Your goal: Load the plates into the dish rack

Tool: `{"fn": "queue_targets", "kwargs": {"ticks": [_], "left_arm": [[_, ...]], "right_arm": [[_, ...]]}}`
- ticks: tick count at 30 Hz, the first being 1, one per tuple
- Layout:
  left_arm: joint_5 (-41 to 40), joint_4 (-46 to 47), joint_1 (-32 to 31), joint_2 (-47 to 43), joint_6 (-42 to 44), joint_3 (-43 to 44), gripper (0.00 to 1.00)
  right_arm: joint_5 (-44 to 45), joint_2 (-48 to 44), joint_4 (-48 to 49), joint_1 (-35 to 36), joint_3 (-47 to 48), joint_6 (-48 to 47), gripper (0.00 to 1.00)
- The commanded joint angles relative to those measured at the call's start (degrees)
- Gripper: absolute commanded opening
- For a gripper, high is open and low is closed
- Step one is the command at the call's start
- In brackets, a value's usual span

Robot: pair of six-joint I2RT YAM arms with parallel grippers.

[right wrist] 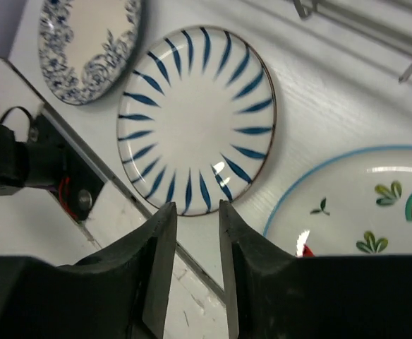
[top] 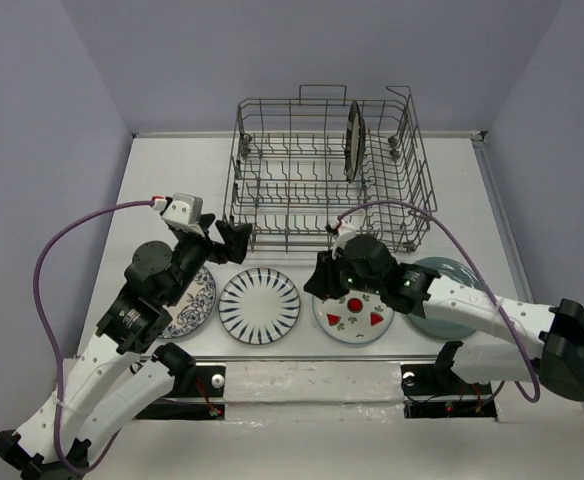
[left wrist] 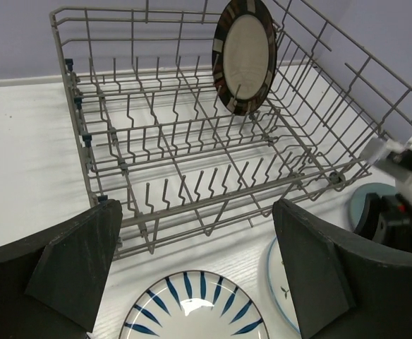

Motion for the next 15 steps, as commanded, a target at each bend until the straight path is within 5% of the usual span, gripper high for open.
{"fn": "queue_targets", "kwargs": {"ticks": [1,4,15], "left_arm": [[-2.4,2.16,0.51,0.08,0.82,-0.55,0.99],[-2.4,1.99,0.68,0.96,0.64,-0.64,0.99],[-2.31,2.16,1.3,0.96,0.73,-0.82,0.99]], "right_arm": [[1.8,1.0,5.66,3.04,-5.38,8.17,0.4],[4.53,5.39,5.92,4.27,-6.27,11.07,0.47],[12.71,18.58,11.28,8.49,-5.04,18.9,0.41]]}}
